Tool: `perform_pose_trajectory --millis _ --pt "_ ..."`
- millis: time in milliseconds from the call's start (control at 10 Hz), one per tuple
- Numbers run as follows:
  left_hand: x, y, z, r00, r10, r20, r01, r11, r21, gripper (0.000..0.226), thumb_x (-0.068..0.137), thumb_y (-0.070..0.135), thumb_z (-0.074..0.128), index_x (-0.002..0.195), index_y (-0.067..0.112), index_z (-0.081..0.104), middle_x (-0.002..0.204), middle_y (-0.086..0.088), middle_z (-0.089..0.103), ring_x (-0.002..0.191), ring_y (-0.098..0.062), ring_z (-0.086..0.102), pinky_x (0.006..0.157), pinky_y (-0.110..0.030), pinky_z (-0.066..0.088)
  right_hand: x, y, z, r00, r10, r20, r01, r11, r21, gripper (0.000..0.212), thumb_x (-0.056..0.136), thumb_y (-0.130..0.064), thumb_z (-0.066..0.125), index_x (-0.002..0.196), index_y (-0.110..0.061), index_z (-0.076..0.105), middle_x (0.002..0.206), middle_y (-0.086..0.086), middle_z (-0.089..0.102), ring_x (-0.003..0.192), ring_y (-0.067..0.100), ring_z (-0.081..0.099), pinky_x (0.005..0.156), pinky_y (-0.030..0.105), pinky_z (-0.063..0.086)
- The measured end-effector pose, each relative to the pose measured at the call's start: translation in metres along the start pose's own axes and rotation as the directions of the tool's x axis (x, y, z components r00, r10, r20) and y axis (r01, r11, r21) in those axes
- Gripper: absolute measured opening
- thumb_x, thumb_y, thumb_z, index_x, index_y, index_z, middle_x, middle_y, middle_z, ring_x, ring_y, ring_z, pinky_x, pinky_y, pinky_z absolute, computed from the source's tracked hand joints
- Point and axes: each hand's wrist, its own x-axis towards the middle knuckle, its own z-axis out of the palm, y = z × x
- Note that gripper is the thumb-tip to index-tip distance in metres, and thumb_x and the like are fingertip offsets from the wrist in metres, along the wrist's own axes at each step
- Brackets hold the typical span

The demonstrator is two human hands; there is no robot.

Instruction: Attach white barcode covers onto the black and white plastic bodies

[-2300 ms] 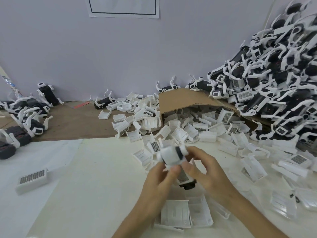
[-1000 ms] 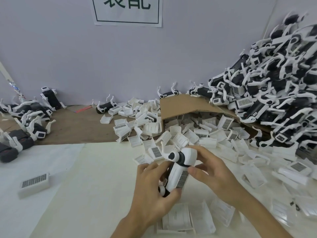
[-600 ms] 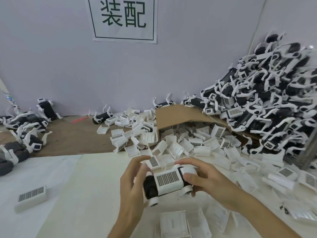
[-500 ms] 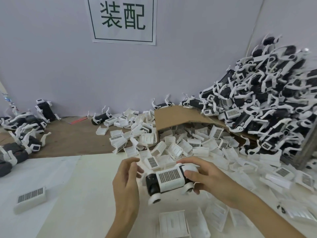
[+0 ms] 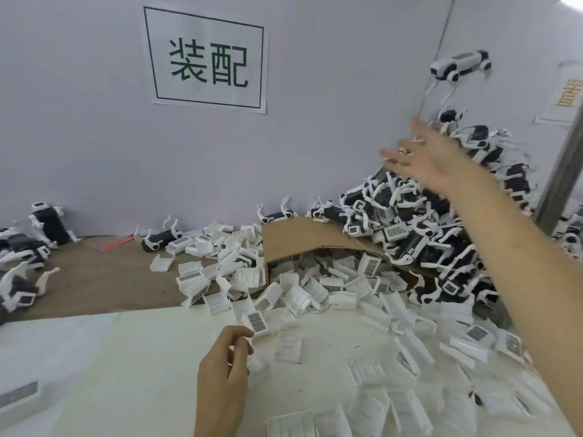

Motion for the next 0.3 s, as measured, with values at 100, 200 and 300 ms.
perform_pose_trajectory --millis 100,200,300 --pt "-0.003 -0.001 0.002 0.995 0.022 0.098 -0.032 0.995 0.095 0.038 0.095 0.005 0.056 0.082 0.039 0.063 0.074 0.010 0.067 0.055 -0.013 0.054 0.060 -0.028 0.045 -0.031 0.068 0.007 0.997 0.015 0.082 0.015 0.935 -0.354 0.070 0.095 -0.010 0.060 0.155 -0.023 0.026 0.134 0.010 0.059 0.100 0.028 0.072 0.082 0.039 0.061" --pt "-0.005 -0.004 0.004 0.986 0.051 0.157 -0.080 0.980 0.184 0.034 0.093 0.005 0.061 0.077 0.034 0.064 0.073 0.015 0.065 0.056 -0.010 0.053 0.057 -0.021 0.042 -0.104 0.148 -0.001 0.958 0.173 0.230 0.002 0.796 -0.605 0.040 0.092 -0.017 0.066 0.129 -0.028 0.055 0.123 0.004 0.067 0.091 0.014 0.072 0.076 0.031 0.060" --pt "-0.006 -0.005 0.004 0.974 0.058 0.218 -0.110 0.966 0.235 0.030 0.092 0.006 0.061 0.080 0.033 0.063 0.079 0.020 0.064 0.065 -0.011 0.056 0.063 -0.023 0.045 -0.193 0.208 -0.020 0.871 0.271 0.410 0.120 0.692 -0.712 0.040 0.090 -0.041 0.063 0.128 -0.046 0.052 0.128 -0.022 0.060 0.112 -0.011 0.057 0.102 0.024 0.048"
